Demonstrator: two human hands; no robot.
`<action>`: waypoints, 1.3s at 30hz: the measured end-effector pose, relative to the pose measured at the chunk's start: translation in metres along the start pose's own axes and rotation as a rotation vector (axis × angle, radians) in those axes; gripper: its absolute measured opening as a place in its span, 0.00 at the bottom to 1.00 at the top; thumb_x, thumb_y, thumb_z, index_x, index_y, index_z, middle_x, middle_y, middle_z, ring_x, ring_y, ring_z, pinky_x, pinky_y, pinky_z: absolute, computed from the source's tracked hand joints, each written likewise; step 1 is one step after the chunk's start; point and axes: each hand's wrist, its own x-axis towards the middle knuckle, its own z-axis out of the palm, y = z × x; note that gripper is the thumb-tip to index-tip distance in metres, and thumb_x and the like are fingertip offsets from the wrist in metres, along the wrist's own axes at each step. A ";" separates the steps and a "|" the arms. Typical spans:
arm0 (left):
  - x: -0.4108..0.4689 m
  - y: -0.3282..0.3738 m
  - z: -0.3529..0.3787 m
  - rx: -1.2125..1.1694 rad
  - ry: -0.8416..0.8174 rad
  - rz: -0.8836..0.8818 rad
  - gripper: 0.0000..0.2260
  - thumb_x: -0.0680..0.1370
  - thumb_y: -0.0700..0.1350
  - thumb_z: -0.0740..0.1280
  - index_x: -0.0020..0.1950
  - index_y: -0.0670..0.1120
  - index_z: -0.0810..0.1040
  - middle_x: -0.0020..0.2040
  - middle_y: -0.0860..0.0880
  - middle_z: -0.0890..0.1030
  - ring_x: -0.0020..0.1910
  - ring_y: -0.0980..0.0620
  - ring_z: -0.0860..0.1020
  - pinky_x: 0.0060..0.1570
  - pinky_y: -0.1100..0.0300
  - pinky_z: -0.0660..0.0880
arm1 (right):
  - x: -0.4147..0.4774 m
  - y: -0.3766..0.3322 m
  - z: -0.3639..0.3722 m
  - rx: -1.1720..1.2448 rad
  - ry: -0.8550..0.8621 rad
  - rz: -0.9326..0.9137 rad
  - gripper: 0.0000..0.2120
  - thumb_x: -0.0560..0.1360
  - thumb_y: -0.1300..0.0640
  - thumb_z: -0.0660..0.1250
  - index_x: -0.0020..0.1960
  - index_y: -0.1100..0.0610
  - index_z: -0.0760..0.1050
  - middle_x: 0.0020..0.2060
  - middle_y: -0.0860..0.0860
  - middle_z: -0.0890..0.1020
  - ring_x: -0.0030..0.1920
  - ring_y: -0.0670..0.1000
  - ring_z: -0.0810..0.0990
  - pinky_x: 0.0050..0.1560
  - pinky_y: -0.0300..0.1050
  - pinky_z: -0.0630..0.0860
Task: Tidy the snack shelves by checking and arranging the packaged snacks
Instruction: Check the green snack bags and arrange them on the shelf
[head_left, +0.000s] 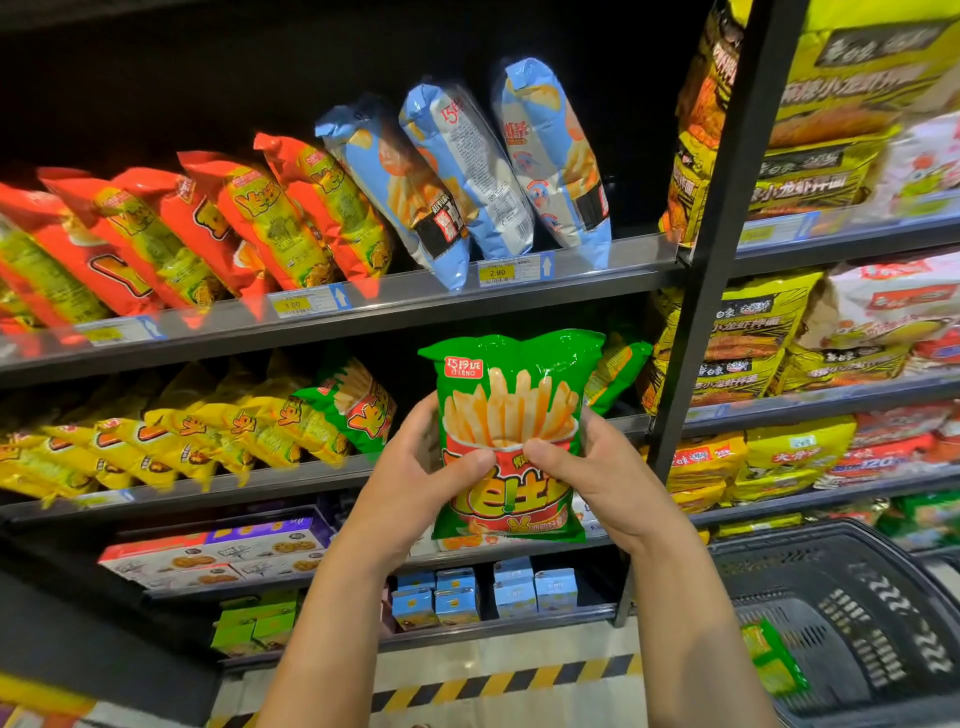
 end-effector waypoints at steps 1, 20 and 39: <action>0.000 0.001 0.002 0.001 0.012 -0.011 0.29 0.73 0.48 0.76 0.74 0.53 0.73 0.65 0.52 0.84 0.64 0.51 0.83 0.60 0.51 0.82 | 0.000 -0.001 0.000 0.000 0.007 0.010 0.25 0.70 0.49 0.76 0.66 0.49 0.77 0.58 0.49 0.87 0.58 0.52 0.87 0.60 0.53 0.82; 0.002 0.021 0.034 -0.054 0.134 -0.209 0.19 0.82 0.59 0.67 0.67 0.50 0.77 0.55 0.48 0.88 0.52 0.47 0.88 0.53 0.47 0.84 | 0.000 -0.011 0.006 0.144 0.069 0.220 0.35 0.71 0.30 0.70 0.72 0.48 0.75 0.58 0.51 0.88 0.58 0.55 0.87 0.67 0.60 0.79; -0.001 0.018 0.046 0.524 0.112 -0.028 0.32 0.76 0.74 0.63 0.75 0.60 0.70 0.67 0.49 0.77 0.57 0.53 0.82 0.58 0.43 0.82 | 0.007 0.007 0.028 -0.045 0.243 0.040 0.35 0.68 0.26 0.69 0.69 0.41 0.73 0.60 0.42 0.84 0.61 0.45 0.83 0.65 0.58 0.80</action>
